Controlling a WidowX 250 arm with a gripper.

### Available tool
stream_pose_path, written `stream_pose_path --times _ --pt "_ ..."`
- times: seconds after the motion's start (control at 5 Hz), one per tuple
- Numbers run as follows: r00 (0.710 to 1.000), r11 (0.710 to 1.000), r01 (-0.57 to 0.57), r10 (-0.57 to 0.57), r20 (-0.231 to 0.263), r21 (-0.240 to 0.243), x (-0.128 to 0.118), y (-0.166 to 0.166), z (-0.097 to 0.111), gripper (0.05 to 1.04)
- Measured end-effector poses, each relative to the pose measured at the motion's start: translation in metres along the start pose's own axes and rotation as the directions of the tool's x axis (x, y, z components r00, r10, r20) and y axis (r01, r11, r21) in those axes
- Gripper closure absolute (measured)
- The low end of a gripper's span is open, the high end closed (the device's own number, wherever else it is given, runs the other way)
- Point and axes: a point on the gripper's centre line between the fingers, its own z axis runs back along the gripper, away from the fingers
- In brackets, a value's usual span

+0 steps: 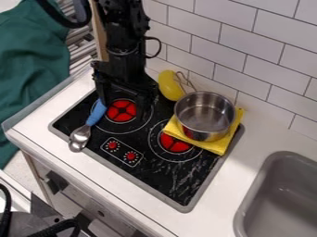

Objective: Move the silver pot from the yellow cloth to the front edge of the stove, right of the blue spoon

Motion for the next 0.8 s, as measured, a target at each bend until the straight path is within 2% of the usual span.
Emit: stream_pose_path --times 0.2,0.4,0.8 --pt "0.999 1.0 -0.004 0.004 -0.032 -0.006 -0.005 -0.002 -0.008 0.081" --pt "0.999 0.999 0.024 -0.025 -0.023 -0.031 0.005 -0.027 -0.011 0.081" --pt "0.986 0.986 0.156 -0.153 0.071 -0.049 0.028 -0.098 0.007 0.081"
